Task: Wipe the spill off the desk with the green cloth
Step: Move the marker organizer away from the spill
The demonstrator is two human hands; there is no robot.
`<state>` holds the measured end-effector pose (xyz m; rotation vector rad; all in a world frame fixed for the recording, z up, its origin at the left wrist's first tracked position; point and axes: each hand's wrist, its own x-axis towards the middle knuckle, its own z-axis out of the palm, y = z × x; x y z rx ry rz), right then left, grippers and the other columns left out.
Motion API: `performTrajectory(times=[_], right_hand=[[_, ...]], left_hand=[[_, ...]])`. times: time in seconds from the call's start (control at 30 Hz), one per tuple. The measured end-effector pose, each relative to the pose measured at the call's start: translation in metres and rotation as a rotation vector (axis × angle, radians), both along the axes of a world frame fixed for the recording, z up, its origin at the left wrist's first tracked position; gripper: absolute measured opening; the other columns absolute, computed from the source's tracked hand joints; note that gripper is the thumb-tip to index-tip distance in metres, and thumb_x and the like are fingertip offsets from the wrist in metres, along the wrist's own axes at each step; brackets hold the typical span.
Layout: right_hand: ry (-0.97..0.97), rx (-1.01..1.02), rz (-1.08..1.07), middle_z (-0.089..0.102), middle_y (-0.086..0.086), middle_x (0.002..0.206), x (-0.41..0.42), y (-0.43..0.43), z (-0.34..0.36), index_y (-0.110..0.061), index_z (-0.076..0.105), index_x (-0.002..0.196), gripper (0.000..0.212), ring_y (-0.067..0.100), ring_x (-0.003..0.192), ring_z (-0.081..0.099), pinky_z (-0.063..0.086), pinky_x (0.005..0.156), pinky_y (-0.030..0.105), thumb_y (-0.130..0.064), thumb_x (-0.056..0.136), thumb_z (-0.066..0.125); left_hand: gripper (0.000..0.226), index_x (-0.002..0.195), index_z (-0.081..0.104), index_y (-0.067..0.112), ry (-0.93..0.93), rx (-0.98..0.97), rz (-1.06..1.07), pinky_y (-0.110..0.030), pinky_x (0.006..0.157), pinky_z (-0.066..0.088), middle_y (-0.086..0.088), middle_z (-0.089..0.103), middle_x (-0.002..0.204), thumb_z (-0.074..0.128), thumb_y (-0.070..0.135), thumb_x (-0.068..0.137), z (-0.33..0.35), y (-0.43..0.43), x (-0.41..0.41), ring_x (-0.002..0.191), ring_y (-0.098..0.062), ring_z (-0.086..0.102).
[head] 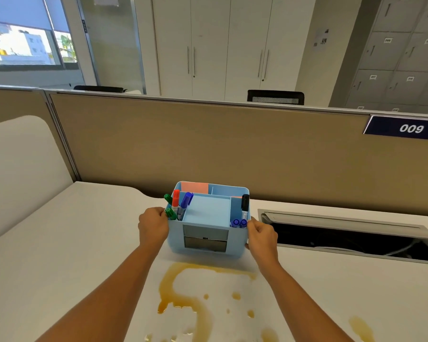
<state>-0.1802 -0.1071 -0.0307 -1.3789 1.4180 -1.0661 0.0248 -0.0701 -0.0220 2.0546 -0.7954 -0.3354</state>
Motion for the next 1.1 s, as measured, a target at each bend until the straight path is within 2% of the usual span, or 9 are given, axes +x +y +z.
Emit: performTrajectory(times=[0.13,0.23,0.4,0.6,0.7,0.8,1.1], right_hand=[[0.027,-0.013,0.012,0.065,0.015,0.087,0.006,0.007,0.012,0.0,0.066,0.089,0.03,0.032,0.087,0.062,0.055,0.077,0.057,-0.021,0.094,0.045],[0.049,-0.029,0.037,0.067,0.022,0.091,0.013,0.013,0.024,0.005,0.065,0.086,0.033,0.039,0.091,0.061,0.053,0.077,0.06,-0.02,0.094,0.044],[0.087,-0.048,0.082,0.067,0.019,0.094,0.03,0.031,0.05,0.003,0.065,0.086,0.034,0.031,0.086,0.058,0.054,0.077,0.057,-0.022,0.094,0.043],[0.069,-0.054,0.114,0.066,0.019,0.101,0.067,0.07,0.063,-0.001,0.066,0.094,0.03,0.031,0.091,0.059,0.054,0.08,0.058,-0.022,0.094,0.045],[0.062,-0.033,0.127,0.067,0.02,0.104,0.091,0.094,0.063,-0.001,0.067,0.095,0.029,0.035,0.097,0.06,0.052,0.082,0.059,-0.02,0.094,0.045],[0.047,-0.019,0.144,0.067,0.018,0.106,0.118,0.118,0.062,-0.004,0.067,0.097,0.028,0.032,0.094,0.06,0.053,0.082,0.058,-0.02,0.094,0.045],[0.007,0.055,0.199,0.065,0.016,0.112,0.222,0.202,0.048,-0.009,0.061,0.115,0.03,0.023,0.093,0.055,0.054,0.086,0.053,-0.024,0.095,0.045]], left_hand=[[0.028,0.104,0.063,-0.003,0.01,-0.015,0.025,-0.038,0.081,0.052,-0.025,0.066,0.104,0.044,0.016,0.094,0.01,0.014,0.007,0.095,-0.035,0.062],[0.029,0.104,0.063,-0.003,0.012,-0.043,0.036,-0.04,0.081,0.052,-0.026,0.065,0.104,0.043,0.014,0.094,0.022,0.025,0.015,0.096,-0.036,0.062],[0.028,0.1,0.064,-0.005,0.042,-0.089,0.063,-0.046,0.084,0.052,-0.027,0.065,0.102,0.041,0.009,0.093,0.04,0.052,0.032,0.095,-0.039,0.061],[0.028,0.109,0.062,-0.002,0.085,-0.098,0.09,-0.042,0.085,0.051,-0.024,0.064,0.107,0.043,0.012,0.094,0.056,0.092,0.067,0.1,-0.036,0.06],[0.028,0.108,0.062,-0.002,0.091,-0.097,0.098,-0.041,0.08,0.051,-0.024,0.064,0.107,0.043,0.012,0.094,0.057,0.116,0.091,0.094,-0.033,0.059],[0.028,0.106,0.064,-0.002,0.099,-0.087,0.099,-0.04,0.077,0.05,-0.024,0.064,0.105,0.043,0.012,0.094,0.056,0.143,0.116,0.088,-0.03,0.057],[0.028,0.107,0.064,0.0,0.11,-0.087,0.108,-0.043,0.079,0.052,-0.024,0.066,0.105,0.042,0.01,0.093,0.049,0.231,0.22,0.096,-0.037,0.061]])
